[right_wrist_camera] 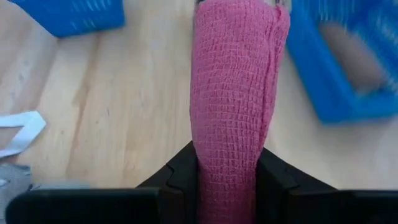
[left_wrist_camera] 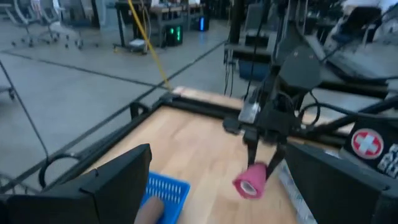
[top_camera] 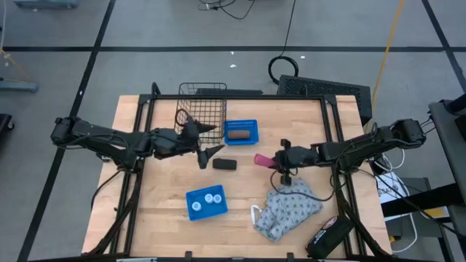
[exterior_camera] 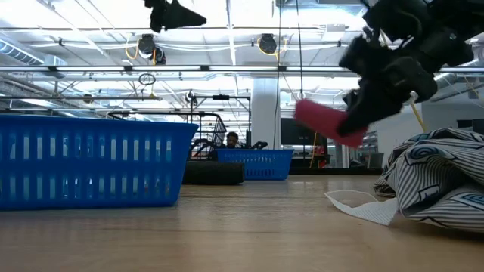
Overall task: Pick & Place Medicine items
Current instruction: Put the pink bandage into the top blue basket
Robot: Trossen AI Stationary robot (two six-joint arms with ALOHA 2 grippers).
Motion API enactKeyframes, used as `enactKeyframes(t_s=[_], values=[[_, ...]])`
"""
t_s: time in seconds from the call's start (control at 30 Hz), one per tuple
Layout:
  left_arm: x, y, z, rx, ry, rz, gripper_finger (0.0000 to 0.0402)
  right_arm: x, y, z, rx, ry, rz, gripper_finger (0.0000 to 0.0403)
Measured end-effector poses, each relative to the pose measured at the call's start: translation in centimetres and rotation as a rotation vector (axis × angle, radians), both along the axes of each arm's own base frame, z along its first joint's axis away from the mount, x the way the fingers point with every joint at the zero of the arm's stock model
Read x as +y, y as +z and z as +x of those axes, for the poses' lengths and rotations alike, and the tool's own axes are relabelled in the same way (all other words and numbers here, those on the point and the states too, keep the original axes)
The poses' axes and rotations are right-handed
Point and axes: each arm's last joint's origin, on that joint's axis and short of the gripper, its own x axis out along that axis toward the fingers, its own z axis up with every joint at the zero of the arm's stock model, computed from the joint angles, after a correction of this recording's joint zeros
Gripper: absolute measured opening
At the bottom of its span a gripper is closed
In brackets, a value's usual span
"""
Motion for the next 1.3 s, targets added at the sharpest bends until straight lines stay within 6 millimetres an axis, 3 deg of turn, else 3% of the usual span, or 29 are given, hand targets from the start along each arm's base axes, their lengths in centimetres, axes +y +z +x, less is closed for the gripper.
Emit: enactKeyframes(t_s=[0.2, 0.33, 0.53, 0.87, 1.17, 1.3], values=[[0.5, -1.1, 1.9, -0.03, -0.031, -0.063, 0.0379, -0.2, 1.2, 0.8, -0.136, 0.07, -0.223, 0.0083], [0.7, -3.1, 3.7, 0.009, -0.048, -0.098, 0.0379, -0.5, 1.9, 1.1, -0.189, 0.024, -0.358, 0.0082], [0.7, -5.5, 6.6, 0.059, -0.082, -0.197, 0.0379, -0.5, 2.0, 1.2, -0.197, 0.019, -0.376, 0.0082], [1.2, -6.4, 11.7, 0.132, -0.092, -0.128, 0.0379, -0.4, 1.5, 1.7, -0.197, 0.027, -0.38, 0.0083], [2.3, -7.8, 13.1, 0.151, -0.142, -0.247, 0.0378, 0.5, 2.3, 1.9, -0.275, 0.092, -0.454, 0.0083], [2.5, -7.9, 13.1, 0.159, -0.208, -0.288, 0.0348, 0.5, 2.4, 1.9, -0.281, 0.09, -0.451, 0.0083]])
